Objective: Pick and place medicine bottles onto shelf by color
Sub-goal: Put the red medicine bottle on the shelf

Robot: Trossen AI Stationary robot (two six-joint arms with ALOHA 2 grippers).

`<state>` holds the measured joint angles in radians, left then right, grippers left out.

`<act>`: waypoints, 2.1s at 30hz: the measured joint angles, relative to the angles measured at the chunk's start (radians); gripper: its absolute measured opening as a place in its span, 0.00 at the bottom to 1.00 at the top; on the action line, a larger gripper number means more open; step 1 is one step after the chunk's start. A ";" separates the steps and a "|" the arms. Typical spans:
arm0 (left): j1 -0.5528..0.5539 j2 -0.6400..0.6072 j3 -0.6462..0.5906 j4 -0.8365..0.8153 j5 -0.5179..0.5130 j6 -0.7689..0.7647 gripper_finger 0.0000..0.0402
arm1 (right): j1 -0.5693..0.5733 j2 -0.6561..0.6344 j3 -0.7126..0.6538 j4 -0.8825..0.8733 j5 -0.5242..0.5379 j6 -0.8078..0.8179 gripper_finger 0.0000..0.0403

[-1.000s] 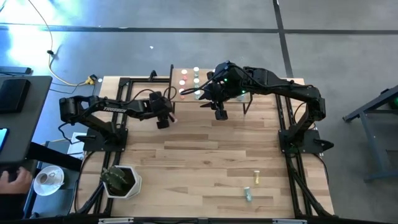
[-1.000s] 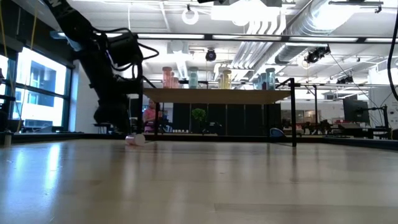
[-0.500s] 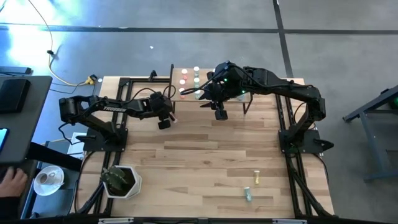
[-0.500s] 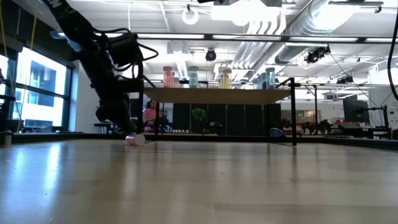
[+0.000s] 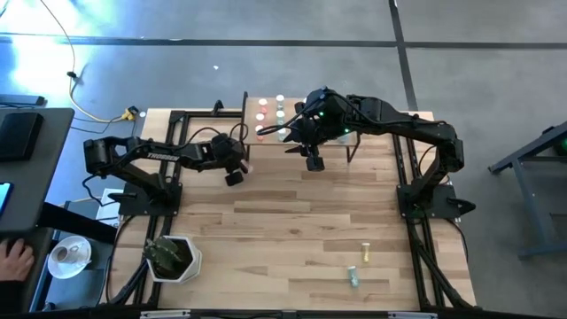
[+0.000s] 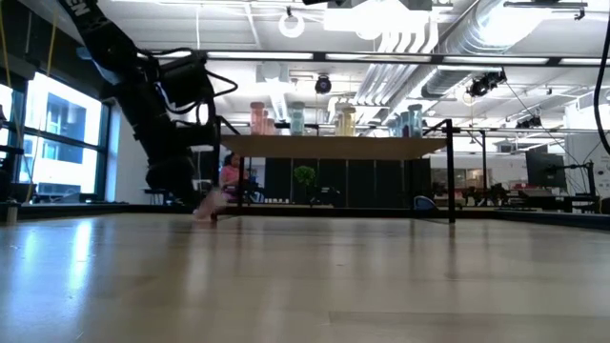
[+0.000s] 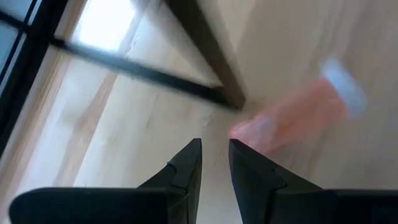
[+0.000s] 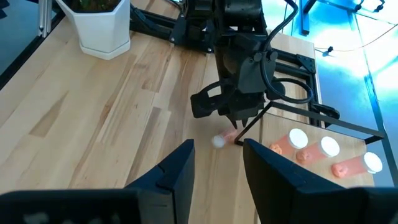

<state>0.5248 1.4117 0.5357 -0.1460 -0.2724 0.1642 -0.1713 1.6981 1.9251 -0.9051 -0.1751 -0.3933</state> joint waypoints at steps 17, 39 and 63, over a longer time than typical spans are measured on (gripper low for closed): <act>-0.048 0.002 -0.003 -0.020 -0.024 -0.076 0.18 | 0.000 0.000 0.000 0.000 0.000 0.000 0.32; -0.252 -0.017 -0.089 -0.085 -0.148 -0.346 0.18 | 0.000 0.000 0.000 -0.027 0.000 0.000 0.32; -0.217 -0.079 -0.276 0.273 -0.139 -0.572 0.28 | 0.000 0.000 0.000 -0.027 0.000 0.000 0.32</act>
<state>0.3073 1.3331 0.2596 0.1274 -0.4112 -0.4080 -0.1715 1.6985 1.9251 -0.9325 -0.1749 -0.3935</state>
